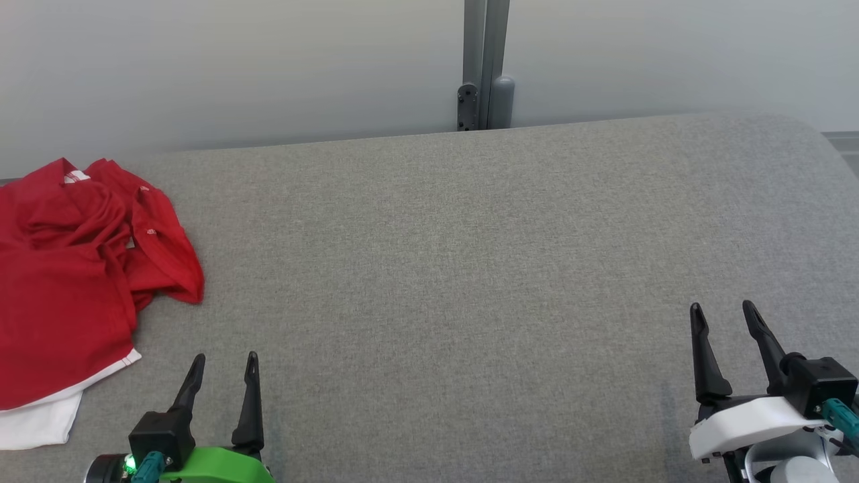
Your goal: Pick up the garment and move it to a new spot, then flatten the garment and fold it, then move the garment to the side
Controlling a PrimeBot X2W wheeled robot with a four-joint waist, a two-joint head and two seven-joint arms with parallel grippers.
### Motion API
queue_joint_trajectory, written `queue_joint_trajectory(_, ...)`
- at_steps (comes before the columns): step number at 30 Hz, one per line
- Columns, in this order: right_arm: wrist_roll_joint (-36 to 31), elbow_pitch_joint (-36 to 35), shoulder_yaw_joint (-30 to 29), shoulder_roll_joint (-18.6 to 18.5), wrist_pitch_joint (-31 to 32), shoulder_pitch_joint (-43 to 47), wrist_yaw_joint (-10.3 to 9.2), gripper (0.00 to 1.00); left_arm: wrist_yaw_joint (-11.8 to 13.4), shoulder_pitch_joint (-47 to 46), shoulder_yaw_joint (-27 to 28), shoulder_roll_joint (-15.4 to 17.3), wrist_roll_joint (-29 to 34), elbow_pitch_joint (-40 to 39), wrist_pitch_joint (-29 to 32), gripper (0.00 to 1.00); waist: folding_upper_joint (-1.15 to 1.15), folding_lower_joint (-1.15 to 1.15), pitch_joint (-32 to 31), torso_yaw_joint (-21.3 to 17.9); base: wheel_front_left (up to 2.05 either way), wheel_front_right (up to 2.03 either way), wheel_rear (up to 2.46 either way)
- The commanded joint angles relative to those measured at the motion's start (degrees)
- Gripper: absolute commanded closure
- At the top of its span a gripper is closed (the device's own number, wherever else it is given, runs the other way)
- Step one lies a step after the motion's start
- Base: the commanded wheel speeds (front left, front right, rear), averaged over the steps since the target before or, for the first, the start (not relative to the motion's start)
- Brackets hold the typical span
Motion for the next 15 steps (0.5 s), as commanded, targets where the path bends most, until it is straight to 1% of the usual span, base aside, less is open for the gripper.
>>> queue_joint_trajectory(1,0.2,0.2,-0.1,0.1,-0.2,0.6,0.00,0.00,-0.2,0.2,0.2,0.0,-0.2,0.1,-0.1,0.00,0.00,0.00,0.0,0.0,0.00,0.00,0.00)
queue_joint_trajectory(10,0.4,0.4,-0.2,0.2,-0.2,0.8,-0.01,0.00,-0.2,-0.6,-0.1,0.0,0.0,0.4,-0.1,0.00,0.00,0.00,0.0,0.7,0.00,0.00,0.00)
queue_joint_trajectory(15,0.7,0.4,-0.4,0.2,-0.2,1.6,-0.01,0.00,-0.2,-1.2,-0.4,0.0,-0.1,0.5,0.0,0.00,0.00,0.00,-0.4,3.7,0.00,0.00,0.00)
